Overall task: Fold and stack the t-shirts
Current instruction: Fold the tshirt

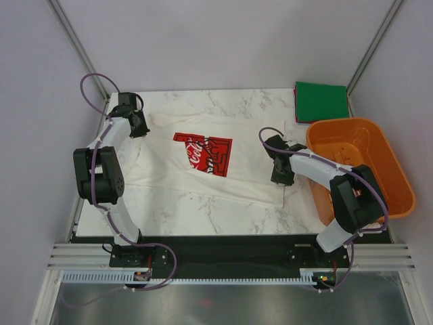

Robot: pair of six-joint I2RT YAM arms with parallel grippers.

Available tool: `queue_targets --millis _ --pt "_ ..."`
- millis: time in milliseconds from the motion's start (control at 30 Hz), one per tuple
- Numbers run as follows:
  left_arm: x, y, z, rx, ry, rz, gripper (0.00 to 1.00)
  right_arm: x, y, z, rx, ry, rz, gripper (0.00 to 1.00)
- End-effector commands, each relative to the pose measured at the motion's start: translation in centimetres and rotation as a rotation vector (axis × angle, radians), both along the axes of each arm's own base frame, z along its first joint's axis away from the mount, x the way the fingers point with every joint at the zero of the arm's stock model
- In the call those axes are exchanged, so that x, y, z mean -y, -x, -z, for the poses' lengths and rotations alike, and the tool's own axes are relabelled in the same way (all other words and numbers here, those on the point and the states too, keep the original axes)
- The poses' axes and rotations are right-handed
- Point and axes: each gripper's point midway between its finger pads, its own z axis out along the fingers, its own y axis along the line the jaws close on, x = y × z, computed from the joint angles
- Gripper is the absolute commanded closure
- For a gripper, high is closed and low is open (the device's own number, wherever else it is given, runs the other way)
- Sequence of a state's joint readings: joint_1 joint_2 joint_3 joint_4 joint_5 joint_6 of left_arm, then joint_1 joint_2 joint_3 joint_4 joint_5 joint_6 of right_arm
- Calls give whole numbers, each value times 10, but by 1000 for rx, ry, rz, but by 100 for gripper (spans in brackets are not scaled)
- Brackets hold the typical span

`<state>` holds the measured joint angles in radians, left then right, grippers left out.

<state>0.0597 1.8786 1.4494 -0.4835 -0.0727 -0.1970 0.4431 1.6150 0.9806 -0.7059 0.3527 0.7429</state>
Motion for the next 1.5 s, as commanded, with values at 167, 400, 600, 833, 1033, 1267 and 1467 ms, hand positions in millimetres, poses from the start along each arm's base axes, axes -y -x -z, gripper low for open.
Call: queue_targets --millis 167,400,600,833,1033,1267,1467 --pt "-2 -3 -20 62 7 -24 98 2 5 3 27 -9 65 61" --pt "-3 -3 -21 63 5 -26 98 2 7 12 21 -8 72 63" --pt "-4 -1 -20 60 -1 -31 98 7 7 11 33 13 77 100" --pt "-7 -1 -25 69 -18 -46 98 13 2 -6 68 44 70 100" --pt "-13 1 -31 82 -39 -66 98 13 1 -15 85 52 55 99" --pt "-17 2 -38 96 -59 -87 98 12 -2 -26 121 89 39 100" --pt "-18 0 -36 91 -60 -96 98 17 -16 -34 159 149 18 100"
